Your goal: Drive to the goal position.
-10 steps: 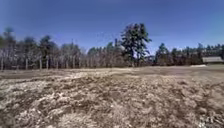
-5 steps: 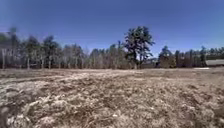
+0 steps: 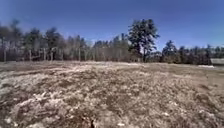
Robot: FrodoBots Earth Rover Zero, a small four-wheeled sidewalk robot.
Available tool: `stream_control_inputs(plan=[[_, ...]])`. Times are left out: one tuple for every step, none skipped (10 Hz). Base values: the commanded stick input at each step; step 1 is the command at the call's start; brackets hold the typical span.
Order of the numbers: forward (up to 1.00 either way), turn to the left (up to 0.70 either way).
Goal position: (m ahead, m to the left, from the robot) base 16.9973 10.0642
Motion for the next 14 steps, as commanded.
stream_control_inputs(plan=[[0.7,0.0],[0.7,0.0],[0.7,0.0],[0.7,0.0],[0.7,0.0],[0.7,0.0],[0.7,0.0],[0.7,0.0],[0.7,0.0],[0.7,0.0],[0.7,0.0],[0.7,0.0],[0.7,0.0],[0.7,0.0]])
